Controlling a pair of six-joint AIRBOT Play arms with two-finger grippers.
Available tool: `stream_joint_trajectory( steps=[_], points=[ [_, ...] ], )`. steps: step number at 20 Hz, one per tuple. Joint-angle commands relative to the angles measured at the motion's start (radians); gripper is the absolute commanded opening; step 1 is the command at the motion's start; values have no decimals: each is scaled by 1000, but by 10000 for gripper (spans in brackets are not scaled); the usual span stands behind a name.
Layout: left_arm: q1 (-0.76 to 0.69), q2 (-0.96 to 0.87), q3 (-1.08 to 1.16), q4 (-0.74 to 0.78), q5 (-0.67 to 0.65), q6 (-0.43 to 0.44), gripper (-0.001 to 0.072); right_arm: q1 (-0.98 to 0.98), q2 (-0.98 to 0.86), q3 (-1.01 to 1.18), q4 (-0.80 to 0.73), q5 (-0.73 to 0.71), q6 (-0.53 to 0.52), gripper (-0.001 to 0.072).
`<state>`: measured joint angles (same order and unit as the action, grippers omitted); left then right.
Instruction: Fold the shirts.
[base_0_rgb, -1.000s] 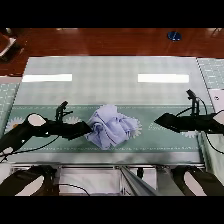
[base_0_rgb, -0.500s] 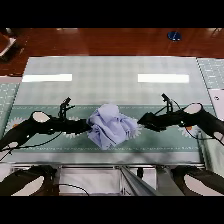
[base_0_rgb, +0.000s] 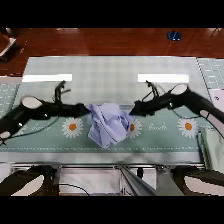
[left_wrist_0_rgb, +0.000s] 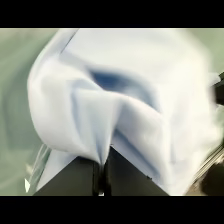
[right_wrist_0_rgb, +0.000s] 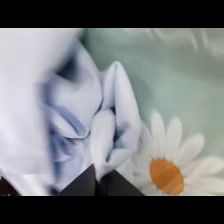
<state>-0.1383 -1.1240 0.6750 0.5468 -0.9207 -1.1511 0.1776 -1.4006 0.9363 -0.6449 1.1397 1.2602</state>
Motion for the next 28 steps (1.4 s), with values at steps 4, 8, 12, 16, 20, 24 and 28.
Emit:
stream_joint_trajectory(
  steps=[4, 8, 12, 16, 20, 24, 28],
  points=[
    [181, 27, 677, -2, -76, -94, 21, -153, 155, 814, -368, 152, 246, 28],
    [276, 61, 1042, 3, -87, -145, 21, -210, 253, 1262, -494, 262, 270, 28],
    [365, 211, 1154, 114, -126, -145, 21, -215, 494, 1229, -616, 291, 247, 28],
    [410, 374, 1153, 370, -213, -183, 21, -215, 668, 1147, -768, 332, 258, 28],
    [411, 516, 1097, 600, -322, -213, 21, -215, 814, 960, -830, 476, 314, 29],
    [408, 567, 814, 594, -336, -240, 21, -215, 916, 588, -792, 500, 375, 28],
    [392, 552, 382, 473, -309, -217, 22, -215, 969, 64, -599, 373, 385, 27]
  ],
)
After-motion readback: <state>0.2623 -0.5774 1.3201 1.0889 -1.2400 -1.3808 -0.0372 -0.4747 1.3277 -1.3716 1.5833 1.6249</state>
